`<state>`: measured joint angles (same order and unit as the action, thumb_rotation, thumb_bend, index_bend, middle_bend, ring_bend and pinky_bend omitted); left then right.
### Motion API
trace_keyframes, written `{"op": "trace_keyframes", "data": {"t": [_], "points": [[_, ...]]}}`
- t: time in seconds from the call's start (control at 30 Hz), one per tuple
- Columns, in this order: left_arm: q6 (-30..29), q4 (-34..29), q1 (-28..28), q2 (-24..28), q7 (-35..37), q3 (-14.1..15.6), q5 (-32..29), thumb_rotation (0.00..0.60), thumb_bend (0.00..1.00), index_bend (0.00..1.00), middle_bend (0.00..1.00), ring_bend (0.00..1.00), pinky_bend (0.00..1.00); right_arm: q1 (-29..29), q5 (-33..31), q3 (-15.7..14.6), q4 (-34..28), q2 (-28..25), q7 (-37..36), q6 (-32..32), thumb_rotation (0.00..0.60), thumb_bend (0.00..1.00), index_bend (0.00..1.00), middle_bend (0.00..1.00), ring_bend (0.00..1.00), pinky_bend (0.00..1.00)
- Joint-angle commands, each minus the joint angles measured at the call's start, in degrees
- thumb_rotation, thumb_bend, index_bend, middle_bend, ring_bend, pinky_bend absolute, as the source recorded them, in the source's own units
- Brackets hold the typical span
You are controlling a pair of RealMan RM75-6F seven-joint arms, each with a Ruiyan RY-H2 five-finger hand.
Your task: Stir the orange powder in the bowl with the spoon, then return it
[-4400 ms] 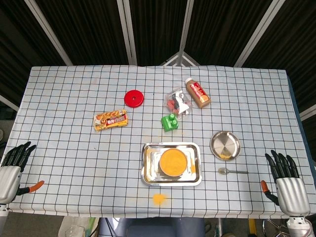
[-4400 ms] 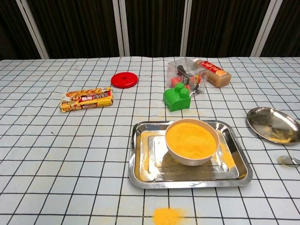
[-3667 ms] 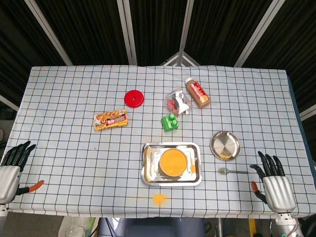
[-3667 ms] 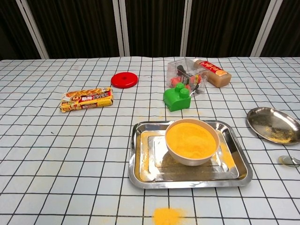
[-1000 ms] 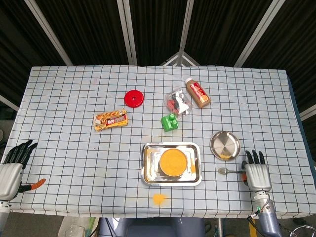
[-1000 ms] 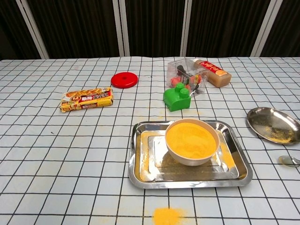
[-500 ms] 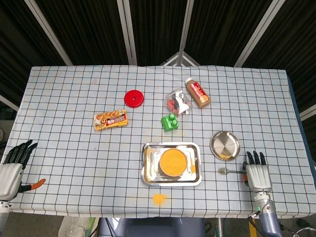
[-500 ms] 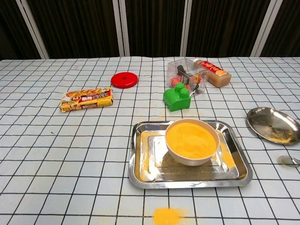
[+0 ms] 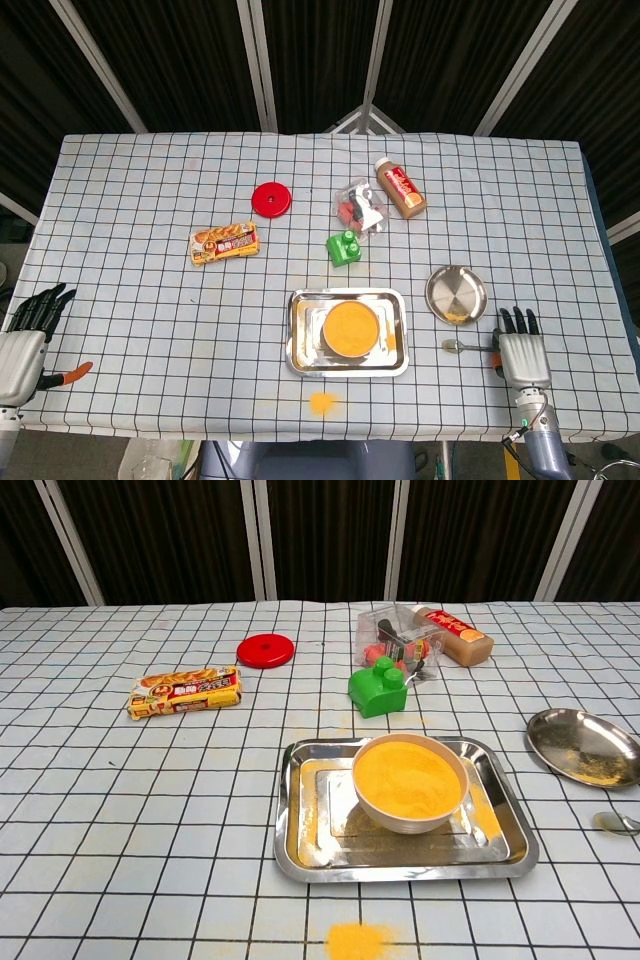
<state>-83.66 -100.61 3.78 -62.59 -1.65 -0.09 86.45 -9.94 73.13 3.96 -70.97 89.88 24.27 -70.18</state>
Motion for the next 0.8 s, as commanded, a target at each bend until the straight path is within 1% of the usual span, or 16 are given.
{"op": "trace_keyframes", "data": {"t": [0.03, 0.13, 0.37, 0.63, 0.8], "points": [[0.02, -0.04, -0.01, 0.02, 0.01, 0.02, -0.02, 0.6, 0.0, 0.0, 0.0, 0.0, 0.0, -0.02, -0.02, -0.03, -0.05, -0.03, -0.04, 0.0, 0.6, 0.44, 0.57, 0.15, 0.0, 0.0], [0.03, -0.07, 0.0, 0.05, 0.03, 0.02, -0.03, 0.6, 0.0, 0.0, 0.0, 0.0, 0.0, -0.02, 0.04, -0.06, -0.17, -0.08, -0.07, -0.1, 0.6, 0.44, 0.6, 0.16, 0.0, 0.0], [0.09, -0.14, 0.02, 0.13, 0.24, 0.04, -0.03, 0.6, 0.0, 0.0, 0.0, 0.0, 0.0, 0.05, 0.47, 0.05, -1.69, -0.7, -0.78, -0.91, 0.6, 0.45, 0.6, 0.16, 0.0, 0.0], [0.09, -0.2, 0.02, 0.19, 0.41, 0.08, 0.02, 0.6, 0.0, 0.0, 0.0, 0.0, 0.0, 0.01, 1.57, 0.23, -5.45, -2.56, -1.1, -2.31, 0.6, 0.46, 0.61, 0.17, 0.0, 0.0], [0.09, -0.35, 0.02, 0.24, 0.44, 0.1, 0.05, 0.6, 0.0, 0.0, 0.0, 0.0, 0.0, -0.2, 2.26, 0.73, -8.82, -4.39, -0.23, -3.58, 0.6, 0.46, 0.61, 0.17, 0.0, 0.0]]}}
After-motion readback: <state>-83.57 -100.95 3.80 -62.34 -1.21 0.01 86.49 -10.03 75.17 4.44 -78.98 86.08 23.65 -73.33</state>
